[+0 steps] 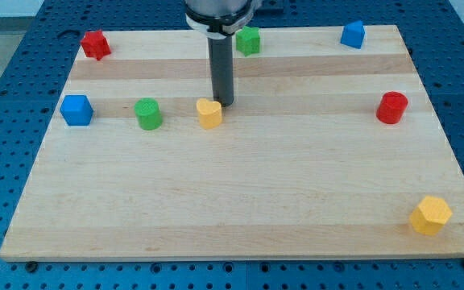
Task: Move your arm towards the top left
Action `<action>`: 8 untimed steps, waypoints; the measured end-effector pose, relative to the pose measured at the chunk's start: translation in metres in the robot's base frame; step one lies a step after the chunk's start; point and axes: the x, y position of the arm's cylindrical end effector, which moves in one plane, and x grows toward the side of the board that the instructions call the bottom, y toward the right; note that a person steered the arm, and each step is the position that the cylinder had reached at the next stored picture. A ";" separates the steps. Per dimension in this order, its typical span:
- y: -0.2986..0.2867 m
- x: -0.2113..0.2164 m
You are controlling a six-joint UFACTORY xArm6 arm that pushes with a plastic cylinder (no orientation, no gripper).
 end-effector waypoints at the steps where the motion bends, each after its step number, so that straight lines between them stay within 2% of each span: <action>1: -0.012 -0.007; 2: -0.018 -0.028; 5: -0.057 -0.036; 8: -0.079 -0.080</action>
